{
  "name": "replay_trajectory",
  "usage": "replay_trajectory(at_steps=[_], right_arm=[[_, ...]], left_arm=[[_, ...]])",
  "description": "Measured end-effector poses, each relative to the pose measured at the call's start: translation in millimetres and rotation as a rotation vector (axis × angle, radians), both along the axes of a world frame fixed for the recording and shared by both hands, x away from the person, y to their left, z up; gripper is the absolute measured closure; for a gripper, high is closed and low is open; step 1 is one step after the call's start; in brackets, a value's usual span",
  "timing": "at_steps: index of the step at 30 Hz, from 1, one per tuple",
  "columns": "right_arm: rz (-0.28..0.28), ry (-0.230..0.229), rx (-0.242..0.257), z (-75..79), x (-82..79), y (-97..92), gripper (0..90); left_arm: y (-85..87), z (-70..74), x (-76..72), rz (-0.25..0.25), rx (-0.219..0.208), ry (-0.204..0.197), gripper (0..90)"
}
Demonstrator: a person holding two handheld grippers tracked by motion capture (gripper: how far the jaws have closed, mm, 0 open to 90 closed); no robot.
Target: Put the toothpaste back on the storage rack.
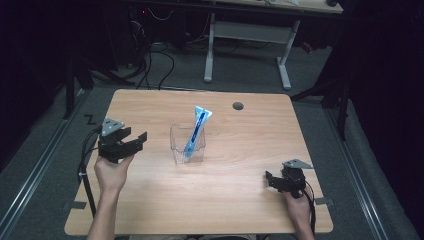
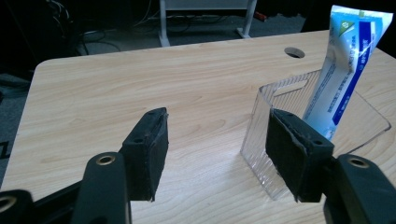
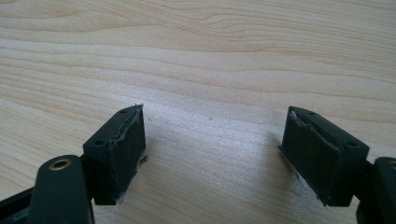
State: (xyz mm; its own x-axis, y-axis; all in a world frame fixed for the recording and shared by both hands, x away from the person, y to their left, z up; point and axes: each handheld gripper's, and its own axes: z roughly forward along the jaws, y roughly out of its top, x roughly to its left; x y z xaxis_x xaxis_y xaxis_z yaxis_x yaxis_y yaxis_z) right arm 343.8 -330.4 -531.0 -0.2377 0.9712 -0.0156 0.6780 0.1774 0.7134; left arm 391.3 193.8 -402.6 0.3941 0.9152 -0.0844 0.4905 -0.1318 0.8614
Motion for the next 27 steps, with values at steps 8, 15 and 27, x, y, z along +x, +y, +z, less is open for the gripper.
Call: replay_trajectory(at_steps=[8,15,27], right_arm=[[-0.001,0.0,0.0,0.0,0.2,0.2,21.4],[-0.001,0.0,0.0,0.0,0.3,0.3,21.4],[-0.001,0.0,0.0,0.0,0.3,0.3,21.4]], left_arm=[[9.9,-6.2,-3.9,0.02,-0.004,0.014,39.5],[16.0,-12.0,-6.1,0.033,-0.013,0.027,39.5],[19.5,-27.6,-7.5,0.042,-0.022,0.057,39.6]])
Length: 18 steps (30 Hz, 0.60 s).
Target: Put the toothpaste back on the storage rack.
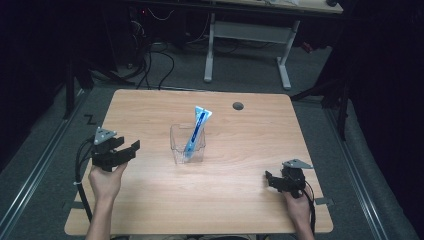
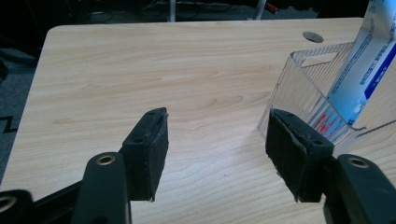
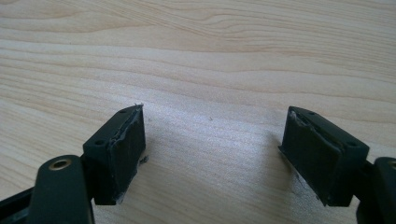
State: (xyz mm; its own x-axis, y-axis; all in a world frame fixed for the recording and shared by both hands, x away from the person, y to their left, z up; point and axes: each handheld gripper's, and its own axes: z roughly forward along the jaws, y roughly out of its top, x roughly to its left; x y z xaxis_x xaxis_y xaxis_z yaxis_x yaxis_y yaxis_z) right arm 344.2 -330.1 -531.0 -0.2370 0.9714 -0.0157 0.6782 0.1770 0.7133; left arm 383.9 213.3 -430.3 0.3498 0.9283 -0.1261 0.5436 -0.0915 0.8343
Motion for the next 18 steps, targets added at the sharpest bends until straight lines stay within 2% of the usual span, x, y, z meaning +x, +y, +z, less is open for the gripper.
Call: replay_trajectory(at_steps=[18], right_arm=[[0.0,0.0,0.0,0.0,0.0,0.0,21.4]], left_arm=[[1.5,-22.5,-2.1,0.003,-0.002,0.044,39.5]])
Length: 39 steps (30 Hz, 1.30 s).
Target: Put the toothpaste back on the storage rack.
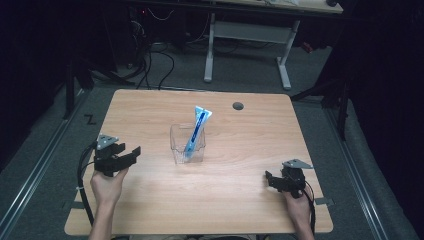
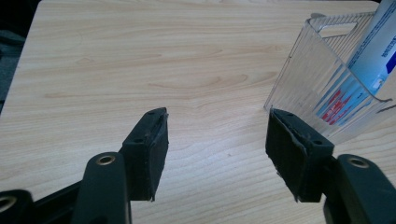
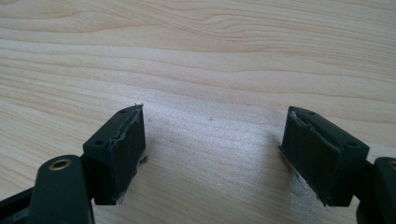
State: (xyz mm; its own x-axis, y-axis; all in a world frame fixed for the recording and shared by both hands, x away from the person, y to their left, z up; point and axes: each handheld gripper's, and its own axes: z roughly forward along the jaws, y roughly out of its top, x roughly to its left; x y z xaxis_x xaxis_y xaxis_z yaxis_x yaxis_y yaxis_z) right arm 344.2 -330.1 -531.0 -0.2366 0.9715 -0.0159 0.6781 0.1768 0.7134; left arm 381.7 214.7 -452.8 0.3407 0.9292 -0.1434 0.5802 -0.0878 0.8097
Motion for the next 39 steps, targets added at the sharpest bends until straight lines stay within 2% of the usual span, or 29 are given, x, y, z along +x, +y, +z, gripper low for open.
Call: replay_trajectory(at_steps=[12,21,31,39], right_arm=[[0.0,0.0,0.0,0.0,0.0,0.0,21.4],[0.001,-0.001,-0.002,0.0,0.1,-0.1,21.4],[0.0,0.0,-0.001,0.0,0.0,0.0,21.4],[-0.001,0.0,-0.001,0.0,0.0,0.0,21.4]], left_arm=[[-2.0,-13.7,-0.9,0.0,-0.01,0.025,39.5],[-6.3,-23.3,-0.4,-0.002,0.003,0.042,39.4],[-11.2,-34.8,0.2,-0.01,-0.02,0.063,39.5],[-17.0,-45.2,1.6,-0.016,-0.002,0.083,39.5]])
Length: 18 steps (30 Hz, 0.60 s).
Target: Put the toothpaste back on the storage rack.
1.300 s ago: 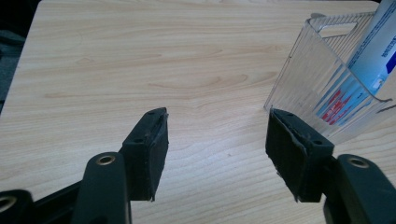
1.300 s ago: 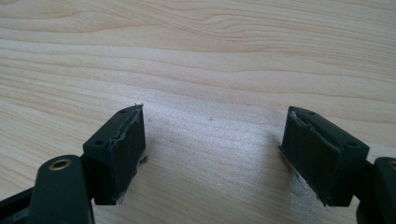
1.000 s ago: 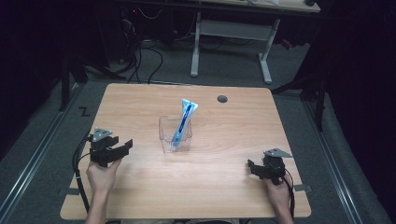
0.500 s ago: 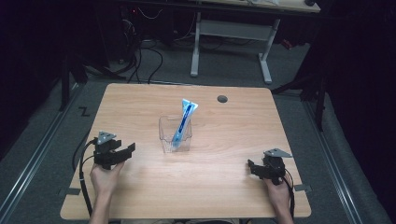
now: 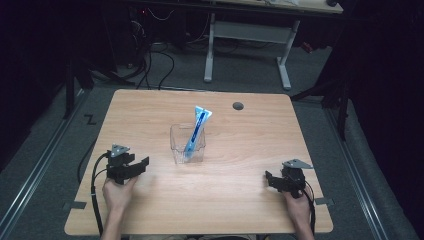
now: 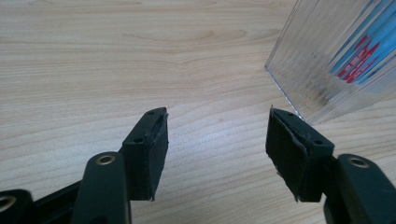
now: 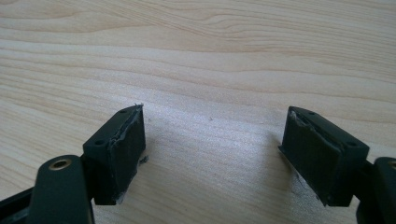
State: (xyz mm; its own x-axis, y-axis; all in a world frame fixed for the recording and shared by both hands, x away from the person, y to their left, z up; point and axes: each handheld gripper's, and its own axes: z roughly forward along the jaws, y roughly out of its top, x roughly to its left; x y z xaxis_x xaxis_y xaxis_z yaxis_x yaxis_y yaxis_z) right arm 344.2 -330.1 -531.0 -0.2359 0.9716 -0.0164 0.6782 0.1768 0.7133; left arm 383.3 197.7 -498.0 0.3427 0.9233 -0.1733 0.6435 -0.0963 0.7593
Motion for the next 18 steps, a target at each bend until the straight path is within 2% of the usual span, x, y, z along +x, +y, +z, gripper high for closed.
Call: replay_trajectory(at_steps=[15,18], right_arm=[[0.002,-0.001,-0.001,0.0,0.1,-0.1,21.4],[0.002,-0.001,-0.001,0.0,0.1,-0.1,21.4]], left_arm=[[-8.6,-18.2,3.4,0.007,-0.009,0.028,39.4],[-11.5,-21.0,3.9,0.01,0.005,0.029,39.4]])
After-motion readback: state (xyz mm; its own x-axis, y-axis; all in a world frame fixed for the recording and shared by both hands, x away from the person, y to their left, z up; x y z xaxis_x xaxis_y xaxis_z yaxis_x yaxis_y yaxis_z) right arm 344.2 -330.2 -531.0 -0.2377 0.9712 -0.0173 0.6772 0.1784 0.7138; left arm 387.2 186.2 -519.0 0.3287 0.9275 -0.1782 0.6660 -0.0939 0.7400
